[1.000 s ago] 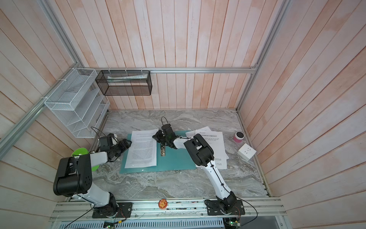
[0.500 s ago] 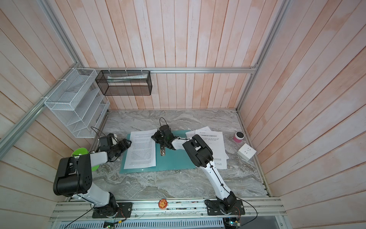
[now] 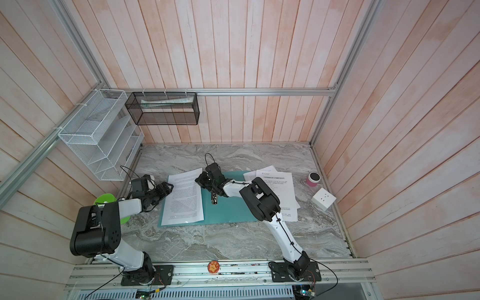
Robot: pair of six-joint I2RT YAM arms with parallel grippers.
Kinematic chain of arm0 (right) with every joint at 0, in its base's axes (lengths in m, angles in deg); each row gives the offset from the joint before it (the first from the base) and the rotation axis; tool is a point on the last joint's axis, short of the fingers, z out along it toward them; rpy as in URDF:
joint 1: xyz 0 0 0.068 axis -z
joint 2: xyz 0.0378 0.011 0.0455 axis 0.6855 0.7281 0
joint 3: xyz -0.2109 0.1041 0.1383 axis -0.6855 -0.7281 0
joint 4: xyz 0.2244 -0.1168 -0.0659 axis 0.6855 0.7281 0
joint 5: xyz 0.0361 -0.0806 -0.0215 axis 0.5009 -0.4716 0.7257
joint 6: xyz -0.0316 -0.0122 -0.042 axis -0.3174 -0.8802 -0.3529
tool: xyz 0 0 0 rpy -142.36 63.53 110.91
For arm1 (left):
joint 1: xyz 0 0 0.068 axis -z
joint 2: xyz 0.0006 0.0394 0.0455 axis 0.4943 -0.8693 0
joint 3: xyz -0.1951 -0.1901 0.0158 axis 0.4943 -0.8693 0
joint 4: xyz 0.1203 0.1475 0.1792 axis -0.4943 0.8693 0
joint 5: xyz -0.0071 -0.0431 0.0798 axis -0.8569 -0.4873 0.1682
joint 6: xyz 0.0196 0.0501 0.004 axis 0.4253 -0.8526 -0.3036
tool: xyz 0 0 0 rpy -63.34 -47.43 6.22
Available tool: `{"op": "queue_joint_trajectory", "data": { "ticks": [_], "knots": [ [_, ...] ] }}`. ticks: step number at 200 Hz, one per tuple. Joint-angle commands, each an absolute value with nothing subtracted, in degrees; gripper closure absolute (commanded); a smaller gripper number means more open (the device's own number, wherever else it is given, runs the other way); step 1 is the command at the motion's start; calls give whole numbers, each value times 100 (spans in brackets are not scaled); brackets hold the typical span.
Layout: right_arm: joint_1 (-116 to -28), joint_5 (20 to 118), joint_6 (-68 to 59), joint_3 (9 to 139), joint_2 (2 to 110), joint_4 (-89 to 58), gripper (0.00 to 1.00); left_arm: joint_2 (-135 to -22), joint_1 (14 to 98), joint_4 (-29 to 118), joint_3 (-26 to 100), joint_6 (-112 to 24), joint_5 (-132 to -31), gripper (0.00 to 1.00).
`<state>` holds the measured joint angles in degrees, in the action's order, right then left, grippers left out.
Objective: Put the files into the folder
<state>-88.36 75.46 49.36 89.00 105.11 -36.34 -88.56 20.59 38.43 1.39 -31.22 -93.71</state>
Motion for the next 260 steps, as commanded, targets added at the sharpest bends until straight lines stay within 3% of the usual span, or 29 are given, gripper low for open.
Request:
{"op": "queue_joint_trajectory", "data": {
  "ticks": [1, 75, 161, 260],
  "knots": [
    [-8863, 7502, 4989, 8817, 10375, -3533, 100, -9070, 2111, 4335, 56, -3096, -9474, 17],
    [-8604, 7364, 5067, 9065, 10388, -3546, 100, -9079, 2110, 4335, 72, -3099, -9500, 17],
    [-8929, 7319, 5378, 9507, 10788, -3394, 100, -9088, 2112, 4332, 80, -3107, -9505, 17],
    [-9056, 7166, 5608, 9146, 10667, -3500, 100, -9079, 2128, 4335, 77, -3107, -9485, 17]
  ]
}}
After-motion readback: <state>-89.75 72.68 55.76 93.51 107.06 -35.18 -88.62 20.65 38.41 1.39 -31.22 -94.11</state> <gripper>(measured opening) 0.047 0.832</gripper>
